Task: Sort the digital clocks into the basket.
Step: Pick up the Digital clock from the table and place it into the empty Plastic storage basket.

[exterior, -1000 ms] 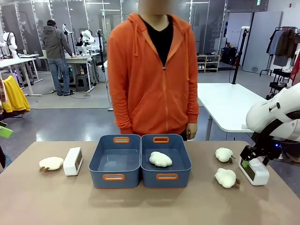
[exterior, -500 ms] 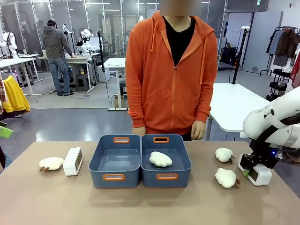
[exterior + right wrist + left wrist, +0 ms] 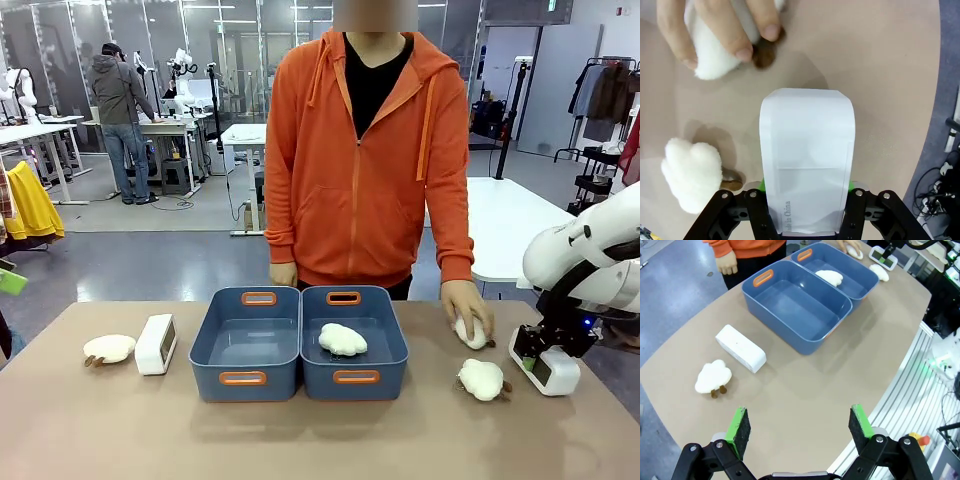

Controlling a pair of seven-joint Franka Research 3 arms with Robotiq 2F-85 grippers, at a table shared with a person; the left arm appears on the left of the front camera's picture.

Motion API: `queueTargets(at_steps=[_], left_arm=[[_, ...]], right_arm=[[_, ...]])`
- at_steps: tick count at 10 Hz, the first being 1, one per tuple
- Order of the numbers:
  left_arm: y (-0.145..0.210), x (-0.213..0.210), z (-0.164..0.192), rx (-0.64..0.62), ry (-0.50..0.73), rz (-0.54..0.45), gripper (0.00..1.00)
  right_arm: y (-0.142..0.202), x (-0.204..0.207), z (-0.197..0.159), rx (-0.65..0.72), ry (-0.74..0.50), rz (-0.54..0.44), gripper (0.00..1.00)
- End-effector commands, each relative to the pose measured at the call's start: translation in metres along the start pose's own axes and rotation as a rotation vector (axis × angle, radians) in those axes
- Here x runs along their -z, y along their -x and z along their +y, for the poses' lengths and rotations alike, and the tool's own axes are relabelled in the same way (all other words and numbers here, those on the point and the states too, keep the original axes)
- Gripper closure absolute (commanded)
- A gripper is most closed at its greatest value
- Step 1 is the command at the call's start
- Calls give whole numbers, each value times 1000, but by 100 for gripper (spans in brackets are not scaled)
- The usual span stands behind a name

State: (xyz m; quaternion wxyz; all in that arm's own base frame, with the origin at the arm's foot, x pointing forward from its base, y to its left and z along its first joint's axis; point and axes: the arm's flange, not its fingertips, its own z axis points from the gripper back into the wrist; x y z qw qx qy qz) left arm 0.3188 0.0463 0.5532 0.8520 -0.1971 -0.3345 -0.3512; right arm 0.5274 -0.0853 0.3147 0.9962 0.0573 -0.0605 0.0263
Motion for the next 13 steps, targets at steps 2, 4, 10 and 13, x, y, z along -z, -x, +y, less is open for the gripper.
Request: queueTargets(at_steps=[2,4,10,13], left_arm=[[1,1,1,16,22,-8,0],[1,1,1,16,22,-8,0],[1,1,1,16,22,-8,0],[1,1,1,16,22,-8,0]], right_arm=[[0,0,0,0,0,0,100],[0,0,0,0,0,0,100],[0,0,0,0,0,0,100],[2,-1,0,-4,-14,8,48]])
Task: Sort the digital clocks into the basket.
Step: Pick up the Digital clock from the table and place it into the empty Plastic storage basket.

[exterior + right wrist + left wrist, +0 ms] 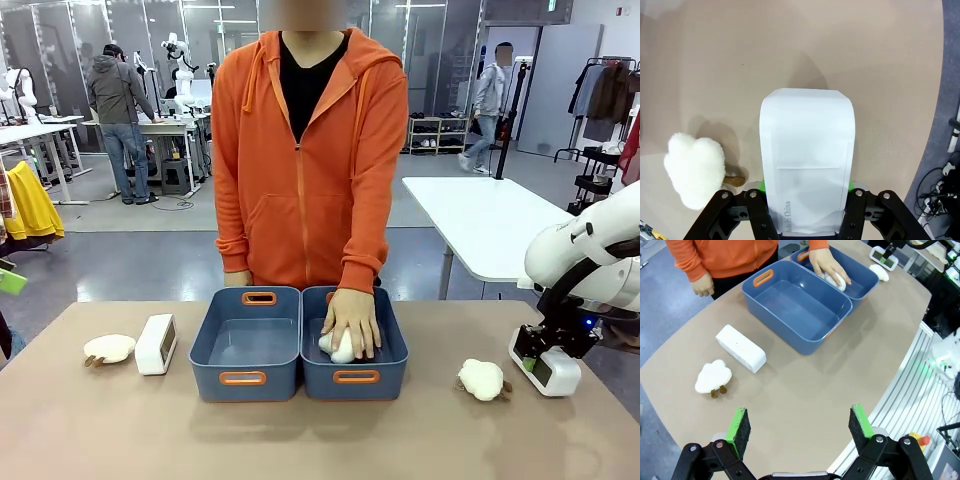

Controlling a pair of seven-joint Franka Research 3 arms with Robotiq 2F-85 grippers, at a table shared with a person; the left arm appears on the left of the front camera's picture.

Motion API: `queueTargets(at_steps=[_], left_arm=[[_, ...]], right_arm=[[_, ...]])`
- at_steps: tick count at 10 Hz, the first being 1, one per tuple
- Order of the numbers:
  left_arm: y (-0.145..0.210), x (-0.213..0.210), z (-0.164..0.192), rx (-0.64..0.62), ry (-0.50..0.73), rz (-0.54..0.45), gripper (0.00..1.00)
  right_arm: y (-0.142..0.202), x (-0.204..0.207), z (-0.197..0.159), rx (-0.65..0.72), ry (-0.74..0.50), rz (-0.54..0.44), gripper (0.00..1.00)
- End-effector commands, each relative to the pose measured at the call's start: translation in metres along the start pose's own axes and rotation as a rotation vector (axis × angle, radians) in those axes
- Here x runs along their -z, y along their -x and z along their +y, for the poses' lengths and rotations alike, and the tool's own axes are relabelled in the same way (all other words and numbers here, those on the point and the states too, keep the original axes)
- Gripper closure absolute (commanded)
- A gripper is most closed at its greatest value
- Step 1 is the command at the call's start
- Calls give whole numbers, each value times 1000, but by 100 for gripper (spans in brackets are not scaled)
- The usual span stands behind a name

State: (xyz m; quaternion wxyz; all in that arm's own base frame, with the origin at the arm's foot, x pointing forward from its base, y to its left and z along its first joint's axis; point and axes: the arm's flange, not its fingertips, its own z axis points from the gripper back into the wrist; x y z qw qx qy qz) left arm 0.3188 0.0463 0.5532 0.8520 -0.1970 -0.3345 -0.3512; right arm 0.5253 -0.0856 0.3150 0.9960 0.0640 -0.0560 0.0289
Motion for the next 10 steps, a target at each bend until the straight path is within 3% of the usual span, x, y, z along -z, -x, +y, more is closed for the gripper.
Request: queueTargets(at_steps=[1,2,4,5,6,7,10], left_arm=[[1,1,1,16,22,-8,0],[1,1,1,16,22,-8,0],[1,1,1,16,22,-8,0],[1,1,1,16,22,-8,0],[1,1,1,16,22,-8,0],[1,1,1,16,22,-8,0],[1,1,1,16,22,-8,0]], right_arm=[[5,-9,-6,-96,108,-30,48],[12,-22,-16,-144,16,-61,48],[33,-49,-45,-263,5,-128,48],[44,-60,-52,-370,-37,-151,48],[57,-75,-47,-537,-155,-217,48],[64,-93,-37,-609,-300,-342,48],[52,-146,66,-753,-289,-507,48]])
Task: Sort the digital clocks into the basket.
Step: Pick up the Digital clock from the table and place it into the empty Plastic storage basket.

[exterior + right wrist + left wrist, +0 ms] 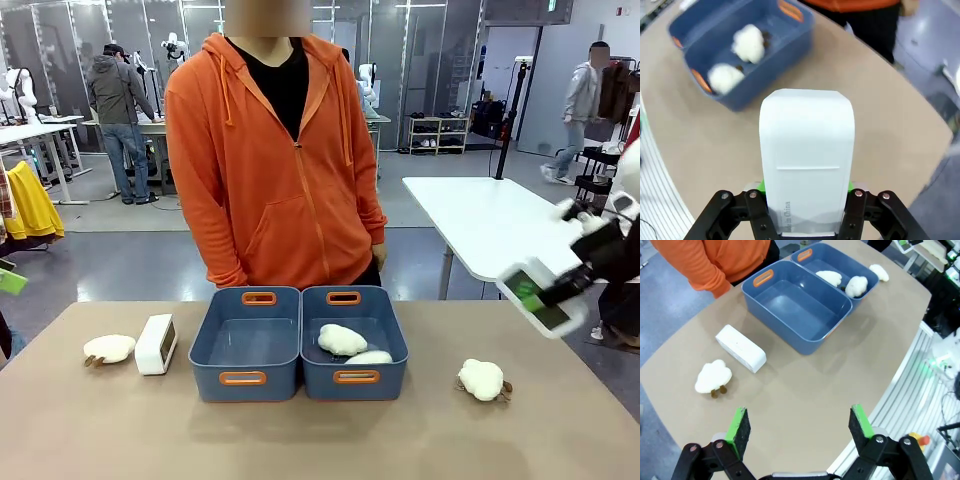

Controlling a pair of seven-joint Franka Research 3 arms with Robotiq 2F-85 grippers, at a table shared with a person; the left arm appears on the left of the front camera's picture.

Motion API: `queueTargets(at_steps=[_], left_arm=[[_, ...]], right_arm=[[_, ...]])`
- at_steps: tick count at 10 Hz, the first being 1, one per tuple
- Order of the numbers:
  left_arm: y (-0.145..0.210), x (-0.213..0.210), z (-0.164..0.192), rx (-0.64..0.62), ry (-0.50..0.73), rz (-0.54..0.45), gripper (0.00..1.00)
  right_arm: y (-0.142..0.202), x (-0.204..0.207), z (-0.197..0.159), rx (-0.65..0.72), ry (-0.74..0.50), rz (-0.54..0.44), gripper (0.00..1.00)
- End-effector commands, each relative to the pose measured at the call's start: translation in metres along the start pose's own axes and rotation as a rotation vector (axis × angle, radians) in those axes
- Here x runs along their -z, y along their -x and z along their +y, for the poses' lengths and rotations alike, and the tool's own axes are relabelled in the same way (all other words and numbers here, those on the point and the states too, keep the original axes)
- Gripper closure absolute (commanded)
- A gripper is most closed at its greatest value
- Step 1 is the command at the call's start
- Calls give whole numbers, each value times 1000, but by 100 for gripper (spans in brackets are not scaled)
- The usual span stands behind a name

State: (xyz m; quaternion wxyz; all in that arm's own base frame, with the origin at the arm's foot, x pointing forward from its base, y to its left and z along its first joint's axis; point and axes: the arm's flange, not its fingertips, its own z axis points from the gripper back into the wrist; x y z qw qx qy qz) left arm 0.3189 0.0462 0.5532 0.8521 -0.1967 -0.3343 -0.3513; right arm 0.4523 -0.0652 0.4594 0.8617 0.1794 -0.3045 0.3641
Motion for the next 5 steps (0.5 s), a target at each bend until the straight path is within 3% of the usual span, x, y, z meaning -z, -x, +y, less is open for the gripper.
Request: queueTargets(at_steps=[1,5], left_arm=[[1,1,1,15,22,-9,0],[1,1,1,15,22,-9,0]], right_arm=[[-46,22,44,-96,6,14,48],[-202,95,188,-305,53,101,48]])
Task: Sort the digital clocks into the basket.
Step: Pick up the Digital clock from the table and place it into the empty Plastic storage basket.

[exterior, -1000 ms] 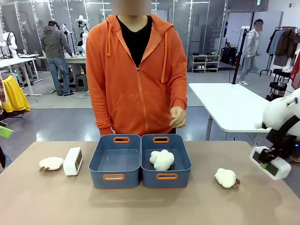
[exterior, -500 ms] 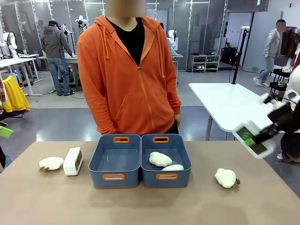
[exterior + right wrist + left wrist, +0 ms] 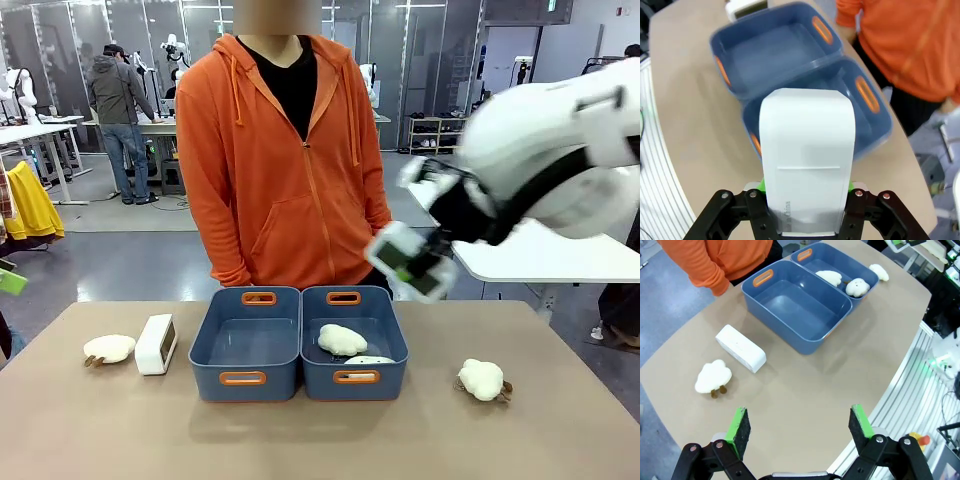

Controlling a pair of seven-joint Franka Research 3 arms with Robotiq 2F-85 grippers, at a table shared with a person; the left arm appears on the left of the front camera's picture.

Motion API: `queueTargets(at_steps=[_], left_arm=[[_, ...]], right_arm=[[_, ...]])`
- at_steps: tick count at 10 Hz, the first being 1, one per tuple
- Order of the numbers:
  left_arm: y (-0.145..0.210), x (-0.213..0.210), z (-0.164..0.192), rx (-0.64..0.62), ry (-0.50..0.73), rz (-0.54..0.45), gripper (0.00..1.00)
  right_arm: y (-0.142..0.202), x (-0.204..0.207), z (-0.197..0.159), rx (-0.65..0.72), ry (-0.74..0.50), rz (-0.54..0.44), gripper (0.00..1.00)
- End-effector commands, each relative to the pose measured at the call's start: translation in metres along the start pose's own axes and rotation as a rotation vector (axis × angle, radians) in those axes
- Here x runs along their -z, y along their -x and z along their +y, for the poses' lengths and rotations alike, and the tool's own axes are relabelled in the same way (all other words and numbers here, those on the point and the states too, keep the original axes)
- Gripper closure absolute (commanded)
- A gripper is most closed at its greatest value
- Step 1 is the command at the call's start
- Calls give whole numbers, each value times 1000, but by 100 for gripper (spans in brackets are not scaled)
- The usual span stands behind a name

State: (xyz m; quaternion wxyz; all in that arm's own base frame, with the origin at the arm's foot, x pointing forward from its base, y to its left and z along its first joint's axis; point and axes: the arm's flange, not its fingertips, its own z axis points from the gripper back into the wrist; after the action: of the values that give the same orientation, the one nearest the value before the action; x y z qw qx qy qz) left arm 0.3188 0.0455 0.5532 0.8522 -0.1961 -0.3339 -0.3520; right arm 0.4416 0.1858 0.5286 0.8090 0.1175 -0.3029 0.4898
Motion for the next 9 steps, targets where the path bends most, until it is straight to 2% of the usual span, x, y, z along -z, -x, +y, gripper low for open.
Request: queueTargets(at_steps=[1,3,5,9], left_arm=[[1,0,1,14,23,-10,0],[1,0,1,14,23,-10,0],[1,0,1,14,23,-10,0],[1,0,1,14,23,-10,0]], right_arm=[[-77,40,27,-77,17,74,48],[-121,98,71,-142,0,177,48],[-138,162,103,-204,-10,267,48],[-163,225,118,-259,-58,291,48]])
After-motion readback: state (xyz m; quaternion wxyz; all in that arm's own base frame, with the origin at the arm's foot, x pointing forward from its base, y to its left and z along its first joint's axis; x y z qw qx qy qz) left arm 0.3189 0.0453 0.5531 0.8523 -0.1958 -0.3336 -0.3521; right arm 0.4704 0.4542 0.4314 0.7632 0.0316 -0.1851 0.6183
